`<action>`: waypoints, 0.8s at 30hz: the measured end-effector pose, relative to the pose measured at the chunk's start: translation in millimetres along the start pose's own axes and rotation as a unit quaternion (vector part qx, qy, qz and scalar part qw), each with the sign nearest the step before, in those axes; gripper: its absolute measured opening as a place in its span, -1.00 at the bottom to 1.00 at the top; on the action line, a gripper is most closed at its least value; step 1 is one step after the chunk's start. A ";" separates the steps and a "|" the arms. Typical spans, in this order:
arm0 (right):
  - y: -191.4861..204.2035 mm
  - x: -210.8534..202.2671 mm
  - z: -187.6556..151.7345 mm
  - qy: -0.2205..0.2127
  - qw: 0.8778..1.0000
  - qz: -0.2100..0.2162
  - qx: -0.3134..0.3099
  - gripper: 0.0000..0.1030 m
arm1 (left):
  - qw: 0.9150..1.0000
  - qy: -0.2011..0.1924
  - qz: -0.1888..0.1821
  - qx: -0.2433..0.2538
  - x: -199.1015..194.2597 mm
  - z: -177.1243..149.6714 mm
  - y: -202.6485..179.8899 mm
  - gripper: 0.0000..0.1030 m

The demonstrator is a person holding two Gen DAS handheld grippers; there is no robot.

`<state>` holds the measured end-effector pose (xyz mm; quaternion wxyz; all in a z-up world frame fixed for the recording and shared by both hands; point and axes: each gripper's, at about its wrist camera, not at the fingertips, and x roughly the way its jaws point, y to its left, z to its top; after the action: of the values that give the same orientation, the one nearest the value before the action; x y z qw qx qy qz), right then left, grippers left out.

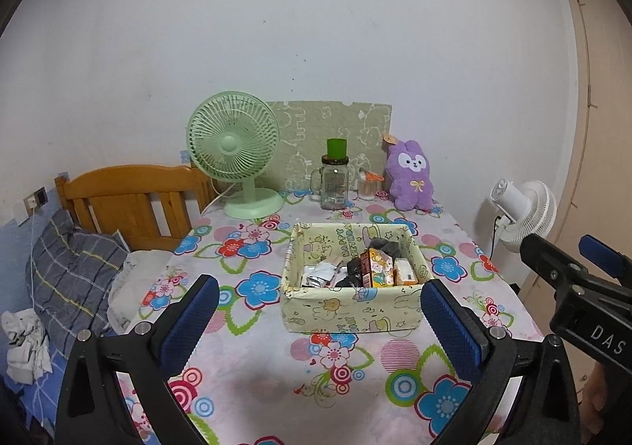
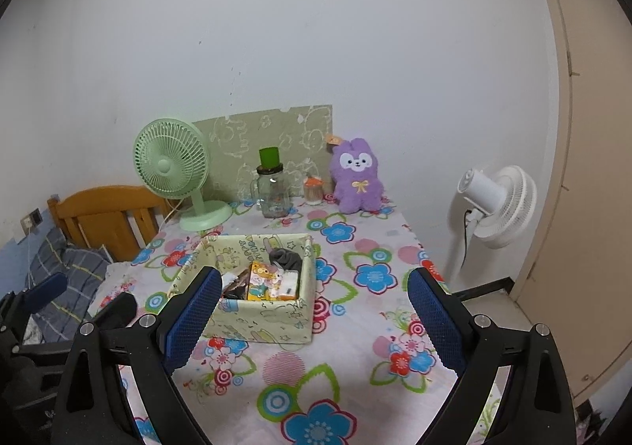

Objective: Organize soft objects

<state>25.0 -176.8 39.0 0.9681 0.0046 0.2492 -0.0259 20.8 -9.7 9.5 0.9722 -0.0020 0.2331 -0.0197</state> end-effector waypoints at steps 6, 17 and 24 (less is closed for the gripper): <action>-2.6 -14.1 -5.7 -0.009 1.000 -0.001 0.000 0.88 | 1.000 -0.014 0.010 0.000 -16.3 -2.5 3.6 0.99; -1.5 -30.8 -14.2 -0.014 1.000 0.009 0.004 0.88 | 1.000 -0.025 0.014 -0.004 -32.3 -8.4 7.5 0.99; 0.3 -30.4 -14.0 -0.013 1.000 0.014 0.004 0.88 | 1.000 -0.024 0.014 -0.006 -32.4 -9.1 8.6 0.99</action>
<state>-8.4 -174.7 41.4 0.9715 0.0114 0.2364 -0.0138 -11.8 0.3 16.0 0.9778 -0.0047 0.2096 -0.0050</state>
